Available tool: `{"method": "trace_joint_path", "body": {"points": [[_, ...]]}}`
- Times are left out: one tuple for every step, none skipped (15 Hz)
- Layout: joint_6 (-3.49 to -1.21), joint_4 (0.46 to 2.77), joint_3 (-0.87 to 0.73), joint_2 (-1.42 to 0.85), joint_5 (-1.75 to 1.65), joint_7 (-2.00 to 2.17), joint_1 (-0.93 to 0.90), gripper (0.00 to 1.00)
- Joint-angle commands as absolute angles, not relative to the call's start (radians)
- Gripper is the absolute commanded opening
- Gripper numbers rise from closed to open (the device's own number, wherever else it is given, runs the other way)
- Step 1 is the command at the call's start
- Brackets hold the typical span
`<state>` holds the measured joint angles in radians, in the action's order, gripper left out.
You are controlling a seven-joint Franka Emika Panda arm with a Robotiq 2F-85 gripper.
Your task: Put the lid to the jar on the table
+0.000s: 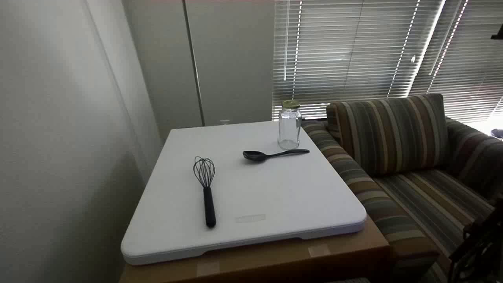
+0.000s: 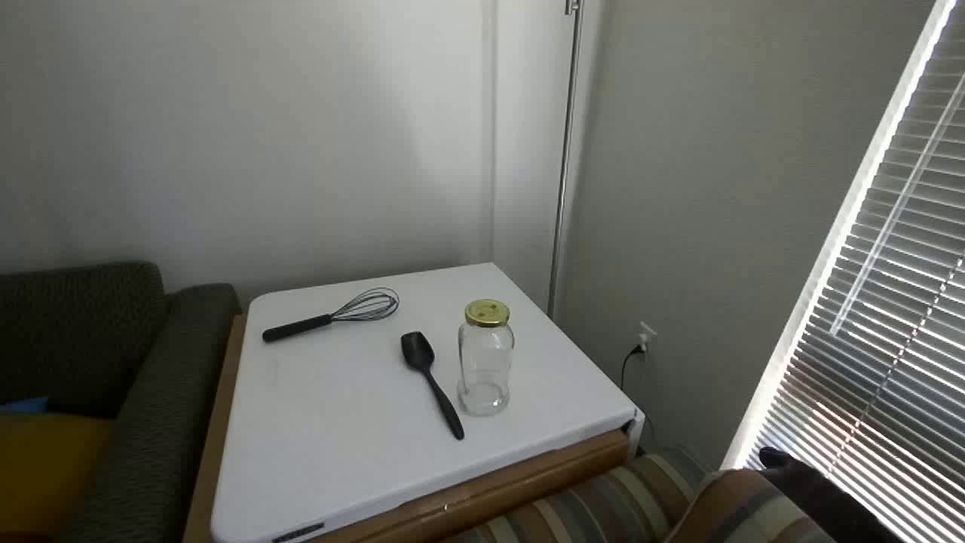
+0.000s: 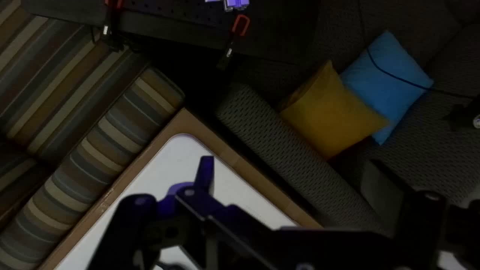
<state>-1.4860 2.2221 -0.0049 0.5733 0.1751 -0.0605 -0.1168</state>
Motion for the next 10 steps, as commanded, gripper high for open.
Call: {"method": "trace_joint_path", "body": {"points": [[-1.481, 2.219, 0.009, 0.571, 0.181, -0.069, -0.097, 1.00], [-1.481, 2.219, 0.009, 0.571, 0.181, -0.068, -0.097, 1.00], [-1.481, 2.219, 0.009, 0.571, 0.181, -0.068, -0.097, 1.00], [-1.481, 2.219, 0.009, 0.571, 0.181, -0.068, -0.097, 1.00], [-1.481, 2.219, 0.009, 0.571, 0.181, -0.068, -0.097, 1.00], [-1.481, 2.219, 0.009, 0.571, 0.181, -0.068, -0.097, 1.00], [-1.481, 2.219, 0.009, 0.571, 0.181, -0.068, -0.097, 1.00], [-1.479, 2.212, 0.007, 0.564, 0.183, -0.071, -0.097, 1.00], [-1.481, 2.206, 0.006, 0.556, 0.179, -0.075, -0.096, 1.00], [-1.484, 2.198, 0.004, 0.544, 0.174, -0.076, -0.093, 1.00]]}}
